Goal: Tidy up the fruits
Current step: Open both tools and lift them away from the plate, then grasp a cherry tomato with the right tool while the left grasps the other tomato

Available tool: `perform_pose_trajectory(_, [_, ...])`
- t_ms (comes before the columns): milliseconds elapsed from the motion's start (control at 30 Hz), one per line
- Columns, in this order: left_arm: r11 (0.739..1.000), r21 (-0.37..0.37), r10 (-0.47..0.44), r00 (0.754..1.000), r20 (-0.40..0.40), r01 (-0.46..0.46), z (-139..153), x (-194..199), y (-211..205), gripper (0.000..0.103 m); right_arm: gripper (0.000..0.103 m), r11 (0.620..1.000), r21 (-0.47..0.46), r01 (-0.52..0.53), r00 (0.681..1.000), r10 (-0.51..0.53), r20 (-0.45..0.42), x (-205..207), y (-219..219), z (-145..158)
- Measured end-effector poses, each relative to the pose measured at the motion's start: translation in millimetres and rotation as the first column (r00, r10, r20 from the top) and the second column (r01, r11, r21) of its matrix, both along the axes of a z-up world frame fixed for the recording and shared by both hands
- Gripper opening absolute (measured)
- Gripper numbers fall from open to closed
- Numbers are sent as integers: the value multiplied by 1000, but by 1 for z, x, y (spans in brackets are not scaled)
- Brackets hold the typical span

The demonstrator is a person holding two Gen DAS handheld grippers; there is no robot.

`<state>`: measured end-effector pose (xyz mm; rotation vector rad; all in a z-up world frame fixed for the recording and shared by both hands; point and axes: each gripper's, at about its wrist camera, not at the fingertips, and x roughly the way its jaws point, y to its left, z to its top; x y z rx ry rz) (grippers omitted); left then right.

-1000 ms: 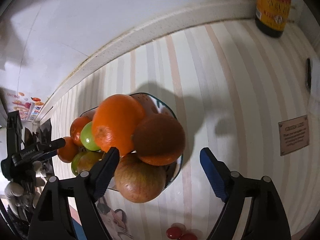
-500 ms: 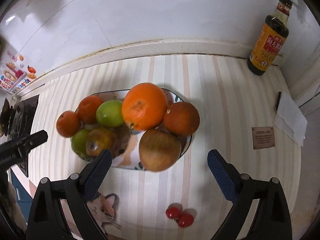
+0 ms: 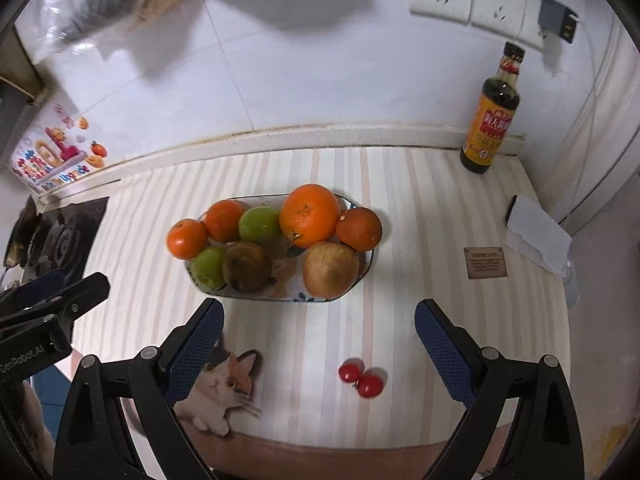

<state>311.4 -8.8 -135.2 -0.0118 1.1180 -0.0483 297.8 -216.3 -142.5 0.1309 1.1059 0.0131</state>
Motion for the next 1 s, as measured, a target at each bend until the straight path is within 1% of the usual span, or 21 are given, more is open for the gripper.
perform_pose_trajectory(167, [1000,-10,-7,998,57,7,28,-24,1,88,98,1000,8,8,999,-9,46,-30,0,28])
perform_pose_trajectory(233, [1000,0,-16,996,82,16,38,-33,0,88,98,1000,7,11,998,-11,68,-39,0,39])
perform_pose_trajectory(433, [999,21,-30,992,123,28,56,-55,2,88,98,1000,-1,12,991,-11,130,-65,3,73])
perform_pose_trajectory(600, [999,33,-44,987,157,39,65,-68,1,88,98,1000,-13,14,986,-12,165,-79,8,94])
perform_pose_trajectory(767, [998,42,-56,985,163,49,67,-76,-2,88,98,1000,-23,19,982,-14,186,-87,10,103])
perform_pose_trajectory(1000, [998,32,-52,986,159,47,66,-79,-4,88,98,1000,-6,22,982,-21,188,-89,7,104])
